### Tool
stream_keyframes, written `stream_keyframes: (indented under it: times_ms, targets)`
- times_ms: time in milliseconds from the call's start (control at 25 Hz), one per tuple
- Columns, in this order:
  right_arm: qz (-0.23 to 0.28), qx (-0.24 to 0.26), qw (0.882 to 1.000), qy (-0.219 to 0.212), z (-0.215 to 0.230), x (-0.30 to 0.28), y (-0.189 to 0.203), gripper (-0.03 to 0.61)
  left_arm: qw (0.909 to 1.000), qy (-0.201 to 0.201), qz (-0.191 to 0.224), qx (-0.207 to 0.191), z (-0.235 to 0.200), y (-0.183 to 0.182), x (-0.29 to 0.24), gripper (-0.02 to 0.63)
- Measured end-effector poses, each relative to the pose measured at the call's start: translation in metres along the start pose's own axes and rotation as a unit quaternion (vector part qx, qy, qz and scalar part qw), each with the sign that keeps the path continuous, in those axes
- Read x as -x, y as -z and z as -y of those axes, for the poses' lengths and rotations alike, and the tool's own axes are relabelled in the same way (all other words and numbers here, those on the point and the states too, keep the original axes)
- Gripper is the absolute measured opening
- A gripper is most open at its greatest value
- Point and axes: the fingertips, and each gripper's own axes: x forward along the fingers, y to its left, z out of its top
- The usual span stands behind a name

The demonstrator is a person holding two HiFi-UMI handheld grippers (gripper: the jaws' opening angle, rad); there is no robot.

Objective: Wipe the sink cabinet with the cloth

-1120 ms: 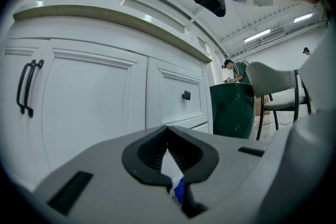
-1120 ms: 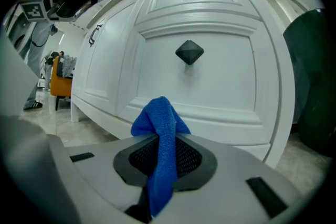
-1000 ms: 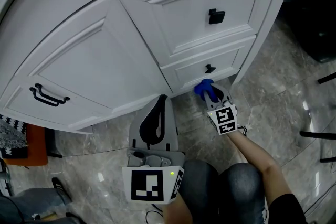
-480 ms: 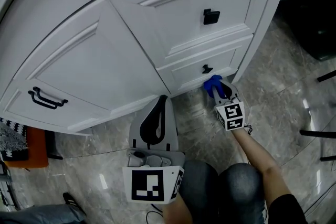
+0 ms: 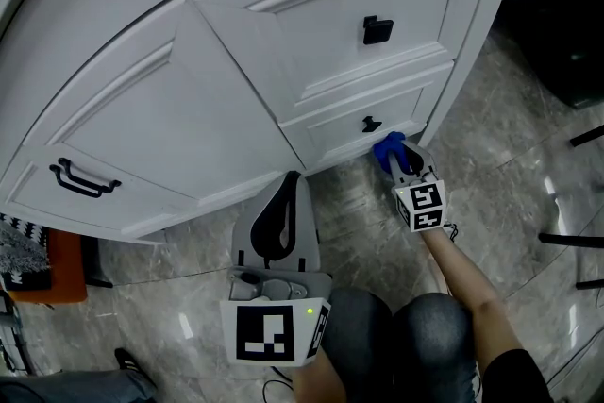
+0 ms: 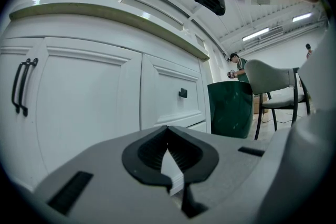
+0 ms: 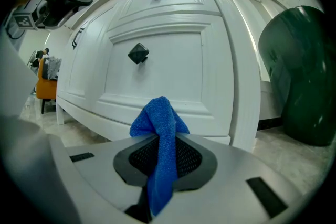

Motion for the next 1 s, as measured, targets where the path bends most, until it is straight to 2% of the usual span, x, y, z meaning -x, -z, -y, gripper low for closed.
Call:
stream_keyframes:
  times_ms: [600, 840, 1000]
  targets:
    - [-0.006, 0.003, 1.000, 0.015, 0.017, 0.002, 0.003, 0.058, 1.0000, -0.001, 0.000, 0.002, -0.002, 0.001, -0.001, 0.005]
    - [-0.014, 0.000, 0.999, 0.038, 0.037, 0.006, 0.009, 0.058, 1.0000, 0.002, -0.001, 0.002, 0.001, 0.002, -0.003, 0.005]
    - [-0.016, -0.028, 0.996, 0.078, 0.066, 0.011, 0.014, 0.058, 1.0000, 0.003, -0.003, 0.001, 0.002, 0.003, -0.004, 0.005]
